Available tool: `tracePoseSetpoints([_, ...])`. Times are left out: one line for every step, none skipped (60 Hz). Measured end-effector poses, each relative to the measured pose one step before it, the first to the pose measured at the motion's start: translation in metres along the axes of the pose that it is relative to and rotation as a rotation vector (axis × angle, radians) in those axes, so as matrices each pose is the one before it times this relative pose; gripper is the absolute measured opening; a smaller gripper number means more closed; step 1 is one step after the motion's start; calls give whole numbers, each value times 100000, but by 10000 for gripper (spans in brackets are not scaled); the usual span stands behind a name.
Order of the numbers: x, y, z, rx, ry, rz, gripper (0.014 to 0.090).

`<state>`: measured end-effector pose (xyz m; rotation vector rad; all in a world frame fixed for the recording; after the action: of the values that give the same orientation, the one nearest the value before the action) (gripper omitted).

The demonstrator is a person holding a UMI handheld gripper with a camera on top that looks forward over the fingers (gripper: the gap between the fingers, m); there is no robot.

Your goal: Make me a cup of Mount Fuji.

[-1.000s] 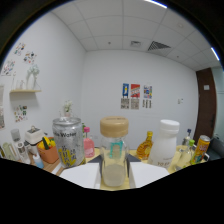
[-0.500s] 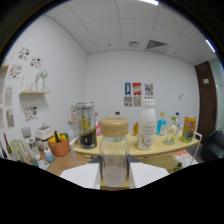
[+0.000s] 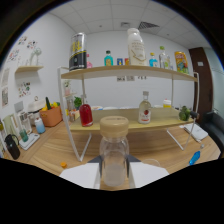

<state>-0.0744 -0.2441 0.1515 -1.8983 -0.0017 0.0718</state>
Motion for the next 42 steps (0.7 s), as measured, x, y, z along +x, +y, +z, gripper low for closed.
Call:
tracePoseSetpoints([23,142,146,140,-173,1709,378])
tracePoseSetpoints([-14,187,170,-25,-257,2116,377])
tracePoseSetpoints([-63,195,186,-202,-454,2535,377])
tracePoseSetpoints([-44,197,184,-372,-490,2933,378])
tracePoseSetpoints([32,185,170,-397,-268,3308,379])
tracePoseSetpoints([101,137,172,-281,-2,3417,378])
tracePoseSetpoints([80,140,115,-310,60,3420,379])
tracePoseSetpoints([6,122,173,-194,-269,3617,378])
tracePoseSetpoints([20,97,150,-251,-549,3612,378])
tracePoseSetpoints([22,107,152,-225,-375,3697,379])
tracePoseSetpoints([100,82,142,-112,-61,3522,379])
tracePoseSetpoints([184,84,143,-20,273,3016,379])
tracePoseSetpoints([195,71,153,65,337,2340,379])
tracePoseSetpoints([96,57,159,26,99,1949,378])
tracePoseSetpoints([-20,70,163,-245,-250,2015,378])
tracePoseSetpoints([-7,89,158,24,-497,1977,377])
tracePoseSetpoints([-8,135,159,-150,-528,2111,379])
tracePoseSetpoints([-23,138,148,-229,-436,2072,377])
tracePoseSetpoints([-22,150,134,-308,-399,2288,377])
tracePoseSetpoints([-44,148,144,-324,-549,2598,378])
tracePoseSetpoints([-42,116,111,-191,-647,2938,379])
tracePoseSetpoints([-45,88,104,-117,-676,3210,378])
tracePoseSetpoints([-30,104,78,-185,-774,3506,378])
tracePoseSetpoints([-67,134,59,-394,-749,3856,378])
tracePoseSetpoints([46,70,121,-189,-628,4080,378])
tracePoseSetpoints([35,81,147,-113,-342,3975,377])
tracePoseSetpoints([88,28,67,-23,-377,3860,377])
tracePoseSetpoints([60,5,95,64,-438,3634,377])
tracePoseSetpoints([52,-3,72,123,-444,3472,376])
tracePoseSetpoints([69,-31,54,160,-400,3398,377])
tracePoseSetpoints([66,-61,36,274,-343,3297,377])
tracePoseSetpoints([51,-58,17,274,-352,3174,379])
tracePoseSetpoints([-8,-76,24,182,-498,3030,378])
tracePoseSetpoints([3,-59,38,156,-463,2795,378])
tracePoseSetpoints([-64,-152,-49,76,-207,2855,378])
tracePoseSetpoints([39,-103,28,445,-274,2521,378])
tracePoseSetpoints([16,-97,-11,284,-399,2474,377])
tracePoseSetpoints([-8,-38,90,77,-571,2642,375])
tracePoseSetpoints([-14,-106,1,204,-444,2394,375])
tracePoseSetpoints([0,-96,-17,222,-270,2278,377])
tracePoseSetpoints([15,-87,-8,148,-209,2177,377])
tracePoseSetpoints([-9,-76,14,97,-314,2192,377])
